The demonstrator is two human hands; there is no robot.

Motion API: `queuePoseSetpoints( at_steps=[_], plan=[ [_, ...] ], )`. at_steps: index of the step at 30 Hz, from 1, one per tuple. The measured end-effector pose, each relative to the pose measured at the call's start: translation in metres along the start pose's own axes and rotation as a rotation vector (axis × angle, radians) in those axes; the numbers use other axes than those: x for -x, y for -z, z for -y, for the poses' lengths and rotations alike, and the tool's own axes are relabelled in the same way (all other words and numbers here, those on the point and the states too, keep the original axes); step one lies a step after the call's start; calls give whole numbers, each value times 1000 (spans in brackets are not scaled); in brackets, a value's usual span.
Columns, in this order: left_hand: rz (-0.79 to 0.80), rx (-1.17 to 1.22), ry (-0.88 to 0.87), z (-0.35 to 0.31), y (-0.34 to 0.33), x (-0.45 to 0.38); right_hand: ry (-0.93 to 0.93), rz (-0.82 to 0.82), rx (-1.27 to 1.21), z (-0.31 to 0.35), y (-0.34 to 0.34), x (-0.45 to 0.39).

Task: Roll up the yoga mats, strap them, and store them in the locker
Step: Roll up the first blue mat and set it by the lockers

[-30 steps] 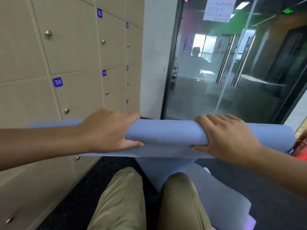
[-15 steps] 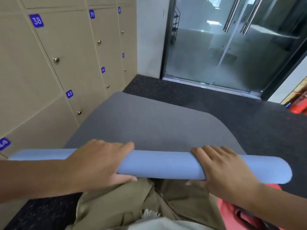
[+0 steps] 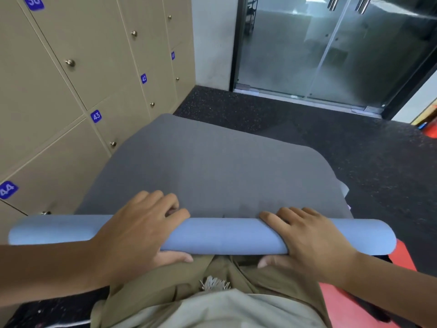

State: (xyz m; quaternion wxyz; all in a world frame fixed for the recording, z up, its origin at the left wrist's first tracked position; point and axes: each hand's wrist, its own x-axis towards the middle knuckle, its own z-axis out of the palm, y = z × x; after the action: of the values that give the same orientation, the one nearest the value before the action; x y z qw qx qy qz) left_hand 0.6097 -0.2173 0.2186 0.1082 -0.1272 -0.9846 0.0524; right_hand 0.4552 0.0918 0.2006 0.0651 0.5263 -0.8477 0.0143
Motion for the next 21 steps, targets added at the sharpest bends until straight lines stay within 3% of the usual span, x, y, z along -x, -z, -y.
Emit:
queuePoseSetpoints(
  at_steps=[4,8,11,14,17,21],
  plan=[
    [21,41,28,0,3,-3,-20,172,-123,-10,13,-9],
    [123,190,80,5,2,-9,24,61,-45,-9,16,-12],
    [321,423,201,16,6,-20,39,-24,-40,-6,9,-11],
    [436,575,246,30,5,-34,30,21,-117,-12,8,-16],
    [423,565,237,38,2,-43,0,109,-256,-22,11,-26],
    [227,487,187,31,2,-44,9,165,-341,-33,12,-40]
  ],
)
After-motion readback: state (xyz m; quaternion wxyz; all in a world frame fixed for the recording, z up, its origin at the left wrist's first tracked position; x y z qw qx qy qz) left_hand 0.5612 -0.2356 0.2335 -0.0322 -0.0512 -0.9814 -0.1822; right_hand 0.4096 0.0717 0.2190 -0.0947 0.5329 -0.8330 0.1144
